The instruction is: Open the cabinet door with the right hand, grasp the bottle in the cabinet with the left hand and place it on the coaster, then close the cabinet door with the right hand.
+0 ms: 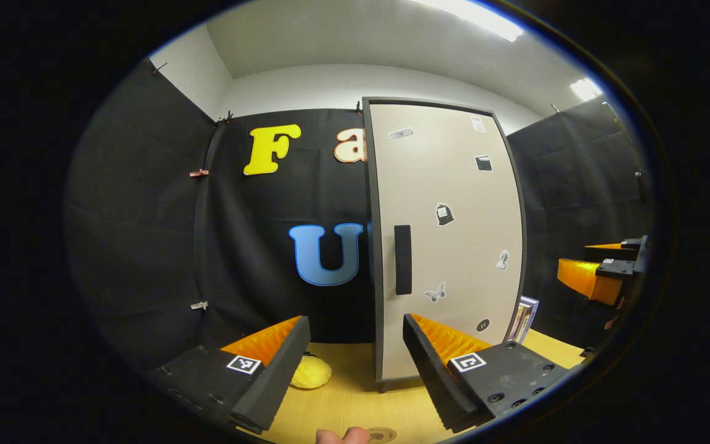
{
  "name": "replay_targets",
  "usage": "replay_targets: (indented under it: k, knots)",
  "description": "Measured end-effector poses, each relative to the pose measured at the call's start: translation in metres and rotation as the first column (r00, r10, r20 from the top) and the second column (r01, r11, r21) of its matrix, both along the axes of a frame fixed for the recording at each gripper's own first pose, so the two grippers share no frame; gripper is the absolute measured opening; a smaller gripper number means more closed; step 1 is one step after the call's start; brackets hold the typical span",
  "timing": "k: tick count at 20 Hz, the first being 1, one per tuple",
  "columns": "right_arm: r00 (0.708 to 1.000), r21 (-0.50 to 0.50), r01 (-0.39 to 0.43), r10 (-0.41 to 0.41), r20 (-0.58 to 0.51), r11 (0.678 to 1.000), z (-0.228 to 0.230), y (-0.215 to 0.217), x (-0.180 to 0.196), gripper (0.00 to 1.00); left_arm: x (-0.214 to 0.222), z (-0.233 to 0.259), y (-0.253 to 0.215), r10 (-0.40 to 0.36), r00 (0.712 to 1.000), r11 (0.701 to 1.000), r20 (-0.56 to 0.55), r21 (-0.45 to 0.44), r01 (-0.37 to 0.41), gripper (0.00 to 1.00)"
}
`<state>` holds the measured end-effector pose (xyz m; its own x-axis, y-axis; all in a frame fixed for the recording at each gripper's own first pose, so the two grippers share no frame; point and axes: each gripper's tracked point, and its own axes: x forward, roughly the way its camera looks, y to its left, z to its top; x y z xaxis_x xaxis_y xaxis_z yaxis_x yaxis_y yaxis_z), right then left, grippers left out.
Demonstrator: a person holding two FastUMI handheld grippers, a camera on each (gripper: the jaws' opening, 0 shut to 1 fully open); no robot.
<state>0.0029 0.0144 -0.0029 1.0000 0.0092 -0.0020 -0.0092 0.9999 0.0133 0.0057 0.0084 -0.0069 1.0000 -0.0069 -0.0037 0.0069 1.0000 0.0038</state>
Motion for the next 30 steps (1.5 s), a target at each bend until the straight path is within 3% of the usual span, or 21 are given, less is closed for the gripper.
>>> replay_targets:
  k: [13,23,30]
  knots:
    - [1.0,-0.012,-0.016,0.016,-0.009,1.0,-0.002,0.012,0.009,0.98,0.007,-0.001,0.005,-0.009,1.0,1.0,0.002,-0.01,0.009,0.96]
    - [0.993,0.026,-0.115,0.114,0.02,0.993,0.02,0.103,0.068,0.97,0.009,-0.005,0.028,-0.019,1.0,0.999,0.013,0.026,0.019,0.96]
    - [0.987,0.057,-0.162,0.162,0.011,0.985,0.017,0.172,0.127,0.98,0.0,-0.02,0.048,-0.006,1.0,0.999,-0.012,-0.032,0.006,0.96]
